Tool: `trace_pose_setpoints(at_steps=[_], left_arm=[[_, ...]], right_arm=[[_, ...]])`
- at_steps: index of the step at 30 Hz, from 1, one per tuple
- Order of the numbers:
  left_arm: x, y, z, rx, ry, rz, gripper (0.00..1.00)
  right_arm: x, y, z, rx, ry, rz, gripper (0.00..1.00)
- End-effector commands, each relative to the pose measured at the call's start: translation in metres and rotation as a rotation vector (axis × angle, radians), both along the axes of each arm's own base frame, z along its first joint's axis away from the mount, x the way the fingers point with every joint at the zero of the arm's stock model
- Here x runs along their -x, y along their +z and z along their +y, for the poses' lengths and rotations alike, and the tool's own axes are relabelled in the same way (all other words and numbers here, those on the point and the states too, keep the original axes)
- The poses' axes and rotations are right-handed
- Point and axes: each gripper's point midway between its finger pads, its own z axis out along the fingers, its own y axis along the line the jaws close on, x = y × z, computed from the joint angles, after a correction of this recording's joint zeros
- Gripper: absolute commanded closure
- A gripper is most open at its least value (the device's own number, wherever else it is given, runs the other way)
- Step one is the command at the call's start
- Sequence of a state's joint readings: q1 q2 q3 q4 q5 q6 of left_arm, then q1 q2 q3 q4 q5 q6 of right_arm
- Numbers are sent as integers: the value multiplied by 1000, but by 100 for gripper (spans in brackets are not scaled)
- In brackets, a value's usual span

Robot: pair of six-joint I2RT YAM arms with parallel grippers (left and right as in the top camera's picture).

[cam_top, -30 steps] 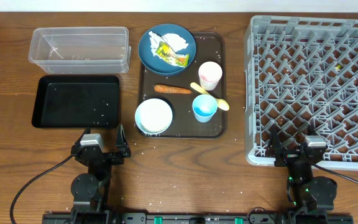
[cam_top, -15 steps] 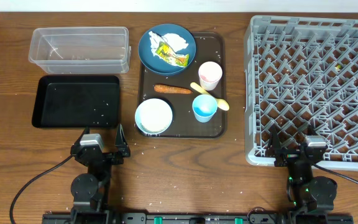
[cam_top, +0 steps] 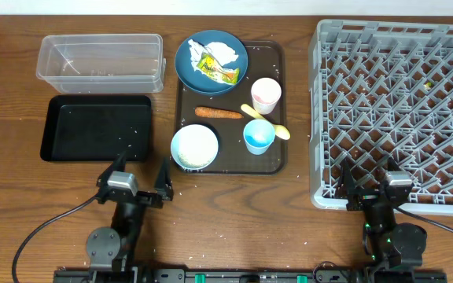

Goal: Sort waste into correct bins and load items into the dishwasher rack
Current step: 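Move the left gripper to the light-blue rice bowl and grasp its rim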

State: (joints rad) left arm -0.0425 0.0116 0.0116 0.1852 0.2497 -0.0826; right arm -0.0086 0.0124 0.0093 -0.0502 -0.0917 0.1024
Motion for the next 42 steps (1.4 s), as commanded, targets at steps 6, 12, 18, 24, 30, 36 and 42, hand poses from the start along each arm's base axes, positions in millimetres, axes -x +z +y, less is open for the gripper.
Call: trace_pose_setpoints(at_steps=[6,12,18,24,30,36,42], left_arm=[[27,56,-37,-36,-234,-246,7],[45,101,-37,-47,-229,-386,7],[64,149,-35,-52,-220,-480,7],[49,184,-37,-50,-230,-418,7],[-1,206,-54,-52,-335,-184,6],[-69,208,-62,-22,-359,133,7],[-128,157,-66,-62,-244,564,6]], right_arm=[[3,41,18,31,99,-176,1],[20,96,32,107,172,-406,1],[43,159,32,142,158,-568,1],[48,210,36,173,175,-606,1],[13,233,64,184,364,-459,1],[-37,222,89,124,555,-163,1],[-72,185,92,28,591,156,1]])
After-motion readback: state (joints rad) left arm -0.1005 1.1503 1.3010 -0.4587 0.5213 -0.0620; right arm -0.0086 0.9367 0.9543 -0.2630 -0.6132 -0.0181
